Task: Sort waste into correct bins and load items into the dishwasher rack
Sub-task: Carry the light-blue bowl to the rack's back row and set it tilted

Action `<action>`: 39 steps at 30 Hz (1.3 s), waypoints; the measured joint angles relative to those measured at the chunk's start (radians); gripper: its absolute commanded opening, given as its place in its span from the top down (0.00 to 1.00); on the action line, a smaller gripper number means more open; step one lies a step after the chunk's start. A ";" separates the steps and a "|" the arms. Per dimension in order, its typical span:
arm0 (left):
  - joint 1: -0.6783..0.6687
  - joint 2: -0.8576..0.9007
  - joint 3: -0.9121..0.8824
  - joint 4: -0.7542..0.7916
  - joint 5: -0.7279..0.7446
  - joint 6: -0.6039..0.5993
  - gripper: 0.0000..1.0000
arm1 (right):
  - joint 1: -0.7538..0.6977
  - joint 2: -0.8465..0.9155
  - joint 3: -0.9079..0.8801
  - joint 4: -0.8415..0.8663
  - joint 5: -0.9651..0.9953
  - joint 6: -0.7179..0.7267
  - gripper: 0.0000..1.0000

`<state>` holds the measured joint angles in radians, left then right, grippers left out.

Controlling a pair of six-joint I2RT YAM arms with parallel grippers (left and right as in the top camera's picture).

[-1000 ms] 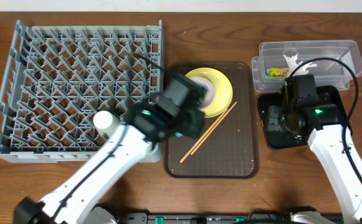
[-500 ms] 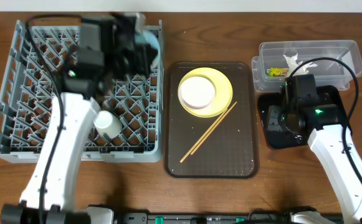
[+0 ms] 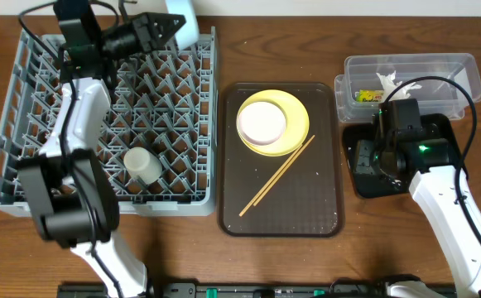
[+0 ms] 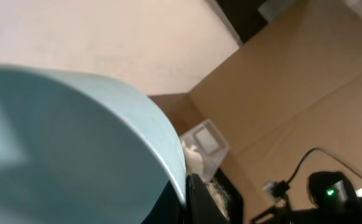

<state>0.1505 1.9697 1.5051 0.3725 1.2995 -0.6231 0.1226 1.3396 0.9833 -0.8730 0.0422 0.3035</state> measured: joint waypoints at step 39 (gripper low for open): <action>0.122 0.190 0.002 -0.179 0.002 -0.105 0.42 | 0.000 0.000 0.000 -0.007 0.000 0.000 0.49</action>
<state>0.2726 2.1601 1.5074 0.1932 1.3010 -0.7280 0.1226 1.3396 0.9833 -0.8799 0.0422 0.3031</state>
